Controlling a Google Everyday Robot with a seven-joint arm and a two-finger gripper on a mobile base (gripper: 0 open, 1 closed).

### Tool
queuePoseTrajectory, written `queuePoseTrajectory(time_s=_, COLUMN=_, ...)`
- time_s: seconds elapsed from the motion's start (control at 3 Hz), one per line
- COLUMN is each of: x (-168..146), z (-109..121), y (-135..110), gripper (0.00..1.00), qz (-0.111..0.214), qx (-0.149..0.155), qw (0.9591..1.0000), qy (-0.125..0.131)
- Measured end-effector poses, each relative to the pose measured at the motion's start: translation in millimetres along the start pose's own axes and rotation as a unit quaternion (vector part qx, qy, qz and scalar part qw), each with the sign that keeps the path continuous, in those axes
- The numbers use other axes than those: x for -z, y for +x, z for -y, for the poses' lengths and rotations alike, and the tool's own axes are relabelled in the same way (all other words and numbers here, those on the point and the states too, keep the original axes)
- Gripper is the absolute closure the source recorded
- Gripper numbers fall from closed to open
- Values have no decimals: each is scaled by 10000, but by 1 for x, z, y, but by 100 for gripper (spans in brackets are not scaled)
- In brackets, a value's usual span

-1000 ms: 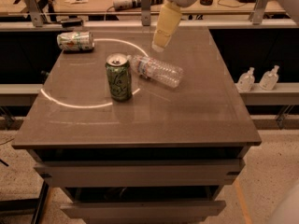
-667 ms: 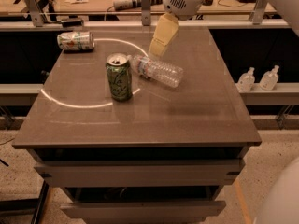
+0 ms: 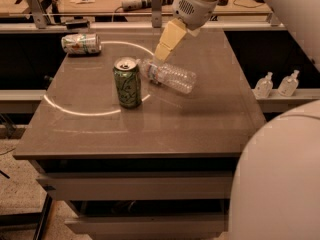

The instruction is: Knock coke can over

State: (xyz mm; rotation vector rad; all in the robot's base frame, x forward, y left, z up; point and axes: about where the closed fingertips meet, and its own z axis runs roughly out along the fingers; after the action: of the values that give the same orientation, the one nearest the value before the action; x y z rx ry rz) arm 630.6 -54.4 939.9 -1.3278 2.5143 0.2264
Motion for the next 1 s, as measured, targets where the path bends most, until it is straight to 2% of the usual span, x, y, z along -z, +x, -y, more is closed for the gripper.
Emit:
queuePoseTrajectory(time_s=0.33, x=-15, z=6, y=-5, gripper=0, qz=-113, qx=-135, qw=9995, qy=-252)
queuePoseTrajectory(time_s=1.0, x=-41, z=14, y=-13, gripper=0, qz=-260, qx=-226, qw=9987, qy=-385)
